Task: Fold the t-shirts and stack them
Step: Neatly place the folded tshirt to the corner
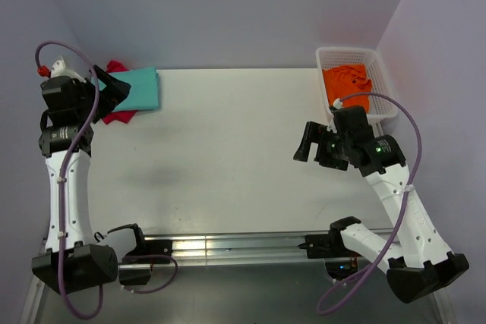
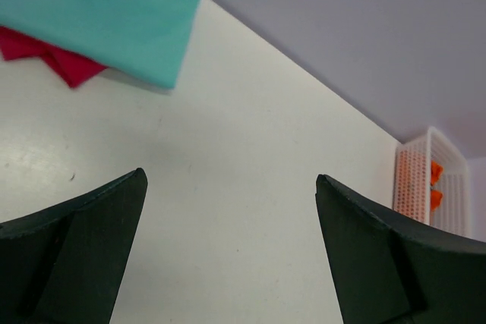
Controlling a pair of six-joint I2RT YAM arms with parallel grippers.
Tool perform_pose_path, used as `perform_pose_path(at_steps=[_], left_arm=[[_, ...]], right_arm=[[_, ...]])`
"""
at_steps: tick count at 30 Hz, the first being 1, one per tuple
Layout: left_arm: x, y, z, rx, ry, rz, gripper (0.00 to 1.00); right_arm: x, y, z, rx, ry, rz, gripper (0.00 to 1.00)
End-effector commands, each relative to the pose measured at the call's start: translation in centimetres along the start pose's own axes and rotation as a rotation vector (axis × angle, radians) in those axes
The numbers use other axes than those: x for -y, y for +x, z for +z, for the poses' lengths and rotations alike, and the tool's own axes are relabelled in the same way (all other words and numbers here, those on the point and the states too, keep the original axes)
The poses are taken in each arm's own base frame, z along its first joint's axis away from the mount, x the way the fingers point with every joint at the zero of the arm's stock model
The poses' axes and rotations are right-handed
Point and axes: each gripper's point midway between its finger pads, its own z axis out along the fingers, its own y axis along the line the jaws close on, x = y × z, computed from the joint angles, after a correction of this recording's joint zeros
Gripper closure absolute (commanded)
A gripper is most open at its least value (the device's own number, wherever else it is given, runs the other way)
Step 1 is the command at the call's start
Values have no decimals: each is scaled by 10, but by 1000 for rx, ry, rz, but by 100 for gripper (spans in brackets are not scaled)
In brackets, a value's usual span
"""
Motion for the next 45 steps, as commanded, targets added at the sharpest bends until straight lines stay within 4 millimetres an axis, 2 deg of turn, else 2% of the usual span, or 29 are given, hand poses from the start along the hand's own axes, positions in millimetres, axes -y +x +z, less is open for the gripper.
perform_pose_path(at_steps=[1, 3, 4, 7, 13, 19, 26, 30, 38, 41, 45], left_arm=[[-50, 9, 3, 18, -256, -51, 1], [-46, 8, 0, 9, -256, -48, 1], [-45, -1, -3, 34, -275, -43, 1], [-38, -1, -11, 29, -268, -36, 0], [-40, 10, -29, 2, -311, -30, 0], [-38, 5, -47, 46, -325, -21, 1], [-36, 6, -44, 47, -332, 3, 1], [-24, 6, -41, 36, -273, 23, 1], [-24, 14, -41, 14, -269, 60, 1], [-27, 21, -41, 0, -268, 82, 0], [-41, 24, -44, -2, -320, 119, 0]], right_arm=[[-2, -7, 7, 24, -21, -58, 0], [-3, -3, 12, 24, -19, -77, 0], [-4, -2, 13, 24, -24, -81, 0], [-3, 2, 16, 30, -28, -93, 0], [-1, 9, 23, 68, -39, -92, 0], [-4, 11, 23, 87, -42, -132, 0], [-15, 11, 18, 81, -63, -173, 0], [-16, 11, 18, 83, -49, -192, 0], [-18, 7, 14, 93, -43, -200, 0], [-18, 8, 15, 95, -42, -206, 0], [-17, 4, 12, 120, -40, -220, 0]])
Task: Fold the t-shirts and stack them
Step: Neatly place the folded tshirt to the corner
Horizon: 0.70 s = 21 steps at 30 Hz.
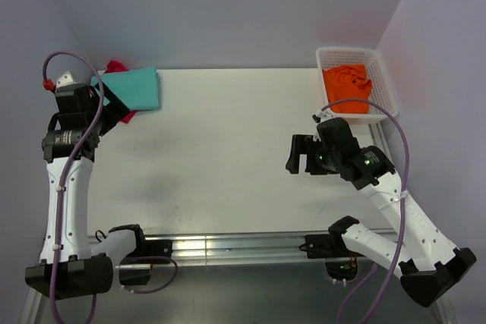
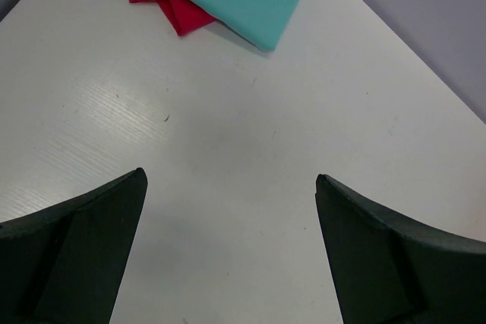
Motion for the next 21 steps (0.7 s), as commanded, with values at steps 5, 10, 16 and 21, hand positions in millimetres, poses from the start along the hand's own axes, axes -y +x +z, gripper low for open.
perform_pose_path(at_steps=[5, 10, 16, 21], left_arm=[[-9, -10, -2, 71, -64, 86, 0], [-3, -10, 11, 59, -94, 131, 0], [19, 16, 26, -30, 36, 146, 1], [15, 27, 25, -52, 36, 174, 1]], right_arm=[[3, -32, -12, 133, 42, -37, 0], [2, -36, -13, 126, 53, -19, 0], [2, -37, -12, 130, 58, 4, 0], [5, -38, -11, 133, 77, 8, 0]])
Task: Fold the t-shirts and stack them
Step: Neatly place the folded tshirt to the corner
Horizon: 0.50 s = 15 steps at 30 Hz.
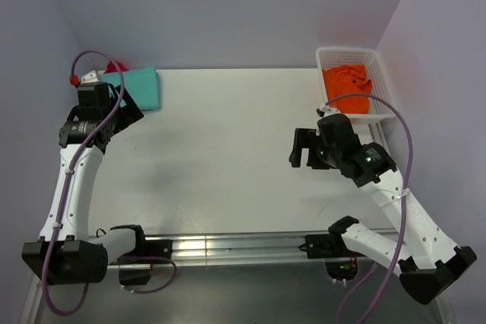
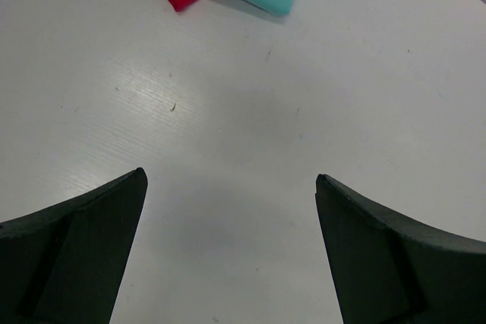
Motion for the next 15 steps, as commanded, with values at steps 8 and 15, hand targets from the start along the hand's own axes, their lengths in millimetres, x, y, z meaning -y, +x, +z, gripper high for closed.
perform_pose_path(at_steps=[8, 15], left_arm=[[17, 3, -12, 32, 86, 52, 1], [17, -5, -15, 59, 53, 62, 0]], right_arm=[[-4, -21, -8, 72, 7, 23, 0], [-4, -22, -10, 76, 8, 31, 0]])
